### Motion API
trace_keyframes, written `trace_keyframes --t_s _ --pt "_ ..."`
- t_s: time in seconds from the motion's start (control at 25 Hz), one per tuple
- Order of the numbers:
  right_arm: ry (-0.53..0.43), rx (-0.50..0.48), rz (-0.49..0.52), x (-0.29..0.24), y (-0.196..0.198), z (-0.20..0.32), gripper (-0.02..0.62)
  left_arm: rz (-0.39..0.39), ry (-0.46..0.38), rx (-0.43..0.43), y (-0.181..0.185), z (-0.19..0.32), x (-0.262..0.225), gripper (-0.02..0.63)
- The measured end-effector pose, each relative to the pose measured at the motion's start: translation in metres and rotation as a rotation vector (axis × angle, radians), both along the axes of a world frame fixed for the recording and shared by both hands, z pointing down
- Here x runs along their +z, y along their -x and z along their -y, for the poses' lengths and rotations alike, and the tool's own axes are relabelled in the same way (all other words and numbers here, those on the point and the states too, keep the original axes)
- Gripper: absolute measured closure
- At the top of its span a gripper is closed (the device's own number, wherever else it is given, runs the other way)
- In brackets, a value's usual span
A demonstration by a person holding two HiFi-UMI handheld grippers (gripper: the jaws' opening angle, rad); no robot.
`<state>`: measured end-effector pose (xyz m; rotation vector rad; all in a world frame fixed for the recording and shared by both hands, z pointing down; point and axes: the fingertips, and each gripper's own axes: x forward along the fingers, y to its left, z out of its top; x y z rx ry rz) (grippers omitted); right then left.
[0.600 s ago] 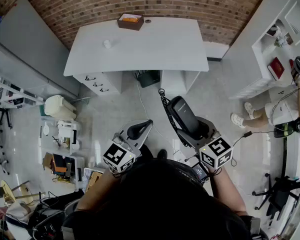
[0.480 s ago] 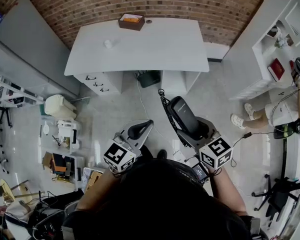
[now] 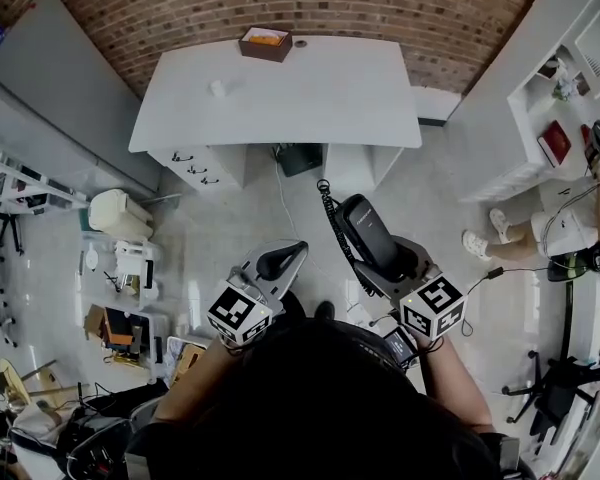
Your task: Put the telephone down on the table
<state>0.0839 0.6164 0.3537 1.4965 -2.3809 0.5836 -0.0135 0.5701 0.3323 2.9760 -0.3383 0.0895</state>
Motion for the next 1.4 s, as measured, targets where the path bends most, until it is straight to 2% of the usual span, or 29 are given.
trace_keyframes --t_s 0.44,0.6,0.8,1.4 --pt "0.002 0.026 -0.006 0.002 0.01 0.064 0.325 -0.011 0.012 0.023 0.008 0.066 0.005 0.6" --pt "0.0 0.048 -0.007 -0.002 0.017 0.102 0.325 0.008 -0.017 0.062 0.015 0.098 0.002 0.6" --pt "-0.006 0.069 -0.013 -0.01 0.036 0.143 0.325 -0.005 -0.007 0.104 0.032 0.133 -0.007 0.6" --pt "-0.009 0.063 -0.013 -0.01 0.092 0.218 0.324 -0.025 -0.004 0.116 0.088 0.2 -0.006 0.6"
